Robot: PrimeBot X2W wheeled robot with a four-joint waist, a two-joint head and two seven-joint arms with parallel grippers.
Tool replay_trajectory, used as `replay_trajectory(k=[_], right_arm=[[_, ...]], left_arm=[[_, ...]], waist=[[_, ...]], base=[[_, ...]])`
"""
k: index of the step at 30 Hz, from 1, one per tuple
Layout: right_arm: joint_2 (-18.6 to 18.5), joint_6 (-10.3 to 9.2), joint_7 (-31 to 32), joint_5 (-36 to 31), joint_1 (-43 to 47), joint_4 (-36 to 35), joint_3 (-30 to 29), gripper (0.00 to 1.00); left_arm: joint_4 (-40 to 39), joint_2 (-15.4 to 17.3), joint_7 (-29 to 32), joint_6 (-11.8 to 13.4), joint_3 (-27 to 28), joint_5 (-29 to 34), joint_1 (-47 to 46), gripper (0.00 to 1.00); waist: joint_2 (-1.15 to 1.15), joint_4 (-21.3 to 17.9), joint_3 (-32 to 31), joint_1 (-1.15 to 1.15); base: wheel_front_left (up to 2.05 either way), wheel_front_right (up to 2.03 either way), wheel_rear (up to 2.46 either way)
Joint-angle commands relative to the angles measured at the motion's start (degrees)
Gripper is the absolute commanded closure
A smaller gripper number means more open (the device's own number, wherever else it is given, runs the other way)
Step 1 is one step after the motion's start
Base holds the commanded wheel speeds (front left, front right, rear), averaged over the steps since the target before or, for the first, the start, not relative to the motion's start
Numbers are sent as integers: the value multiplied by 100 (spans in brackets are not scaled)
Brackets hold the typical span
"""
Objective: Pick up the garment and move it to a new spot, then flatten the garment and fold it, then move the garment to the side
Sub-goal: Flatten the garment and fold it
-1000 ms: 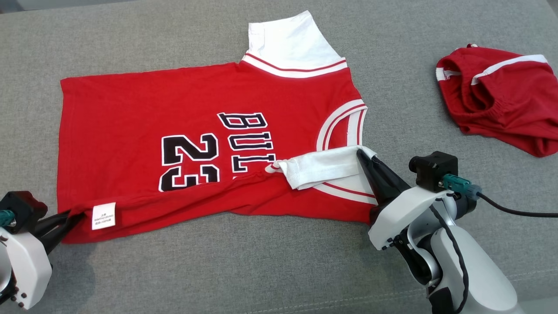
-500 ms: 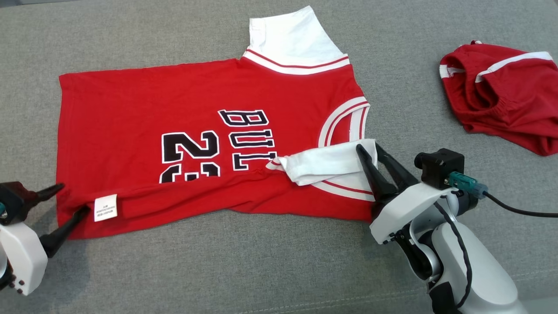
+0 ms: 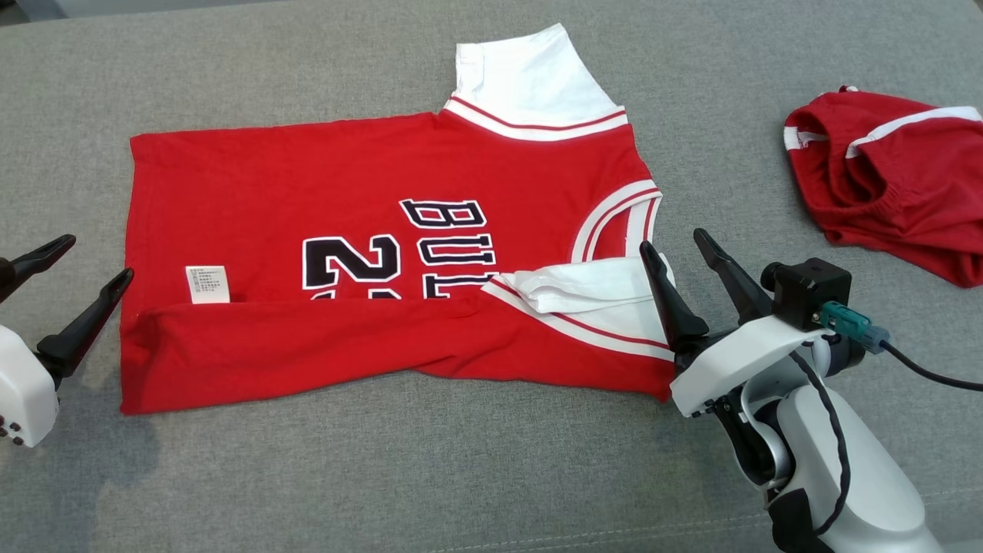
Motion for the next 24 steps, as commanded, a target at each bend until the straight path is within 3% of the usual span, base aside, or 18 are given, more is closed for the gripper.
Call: replay_trajectory(k=[1,9,24], right_arm=[[57,-1,-100,-33,-52,-78,70,0],[57,-1,-222,-153,99,-53,-6,0],[57,-1,-371,-292,605,76,-128,0]], left_arm=[[-24,266,-75,3,373,-60,22,0],[-27,0,-76,3,1219,-52,698,0],[-153,-1027,-76,3,3171,499,2564,0]], waist=[[0,18,-64,0],[0,74,-354,0],[0,239,-941,0]], base=[[0,0,0],[0,0,0],[0,0,0]])
